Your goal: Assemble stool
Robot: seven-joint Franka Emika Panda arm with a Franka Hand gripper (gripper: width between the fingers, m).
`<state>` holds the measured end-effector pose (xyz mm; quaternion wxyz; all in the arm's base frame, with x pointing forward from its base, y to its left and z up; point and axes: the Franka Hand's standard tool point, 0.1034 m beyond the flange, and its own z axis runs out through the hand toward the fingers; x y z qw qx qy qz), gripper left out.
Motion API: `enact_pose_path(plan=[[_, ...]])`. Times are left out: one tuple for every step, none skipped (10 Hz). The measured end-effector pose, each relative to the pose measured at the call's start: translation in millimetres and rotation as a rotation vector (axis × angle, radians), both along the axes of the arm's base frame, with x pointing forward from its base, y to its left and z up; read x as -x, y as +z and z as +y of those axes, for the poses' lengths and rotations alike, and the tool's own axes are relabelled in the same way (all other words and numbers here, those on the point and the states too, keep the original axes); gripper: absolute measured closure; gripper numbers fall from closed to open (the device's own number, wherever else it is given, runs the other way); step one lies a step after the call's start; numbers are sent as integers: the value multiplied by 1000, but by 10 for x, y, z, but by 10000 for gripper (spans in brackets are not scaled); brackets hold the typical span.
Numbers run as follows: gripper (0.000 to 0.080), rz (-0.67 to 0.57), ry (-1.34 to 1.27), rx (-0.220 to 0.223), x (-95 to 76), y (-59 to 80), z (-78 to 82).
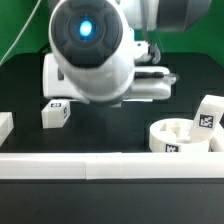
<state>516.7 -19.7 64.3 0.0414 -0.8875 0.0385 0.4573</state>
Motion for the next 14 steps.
enact_pose_path(plan=[[462, -5, -1, 1, 9, -15, -10], [462, -26, -1, 5, -29, -56, -17], [462, -30, -1, 5, -38, -45, -18], [462, -93, 0, 14, -133, -61, -10], [462, -162, 3, 18, -192, 6, 42], [462, -216, 0, 12, -221, 91, 94], [462, -288, 1, 16, -322, 133, 105], [462, -388, -3, 30, -382, 93, 84], [462, -450, -7, 38, -378, 88, 75], [462, -509, -8, 46, -412, 88, 66], [462, -588, -9, 57, -468, 80, 56], [462, -638, -10, 64, -458, 88, 61], [462, -702, -14, 71, -527, 162, 116], [462, -782, -7, 70, -588, 308, 189]])
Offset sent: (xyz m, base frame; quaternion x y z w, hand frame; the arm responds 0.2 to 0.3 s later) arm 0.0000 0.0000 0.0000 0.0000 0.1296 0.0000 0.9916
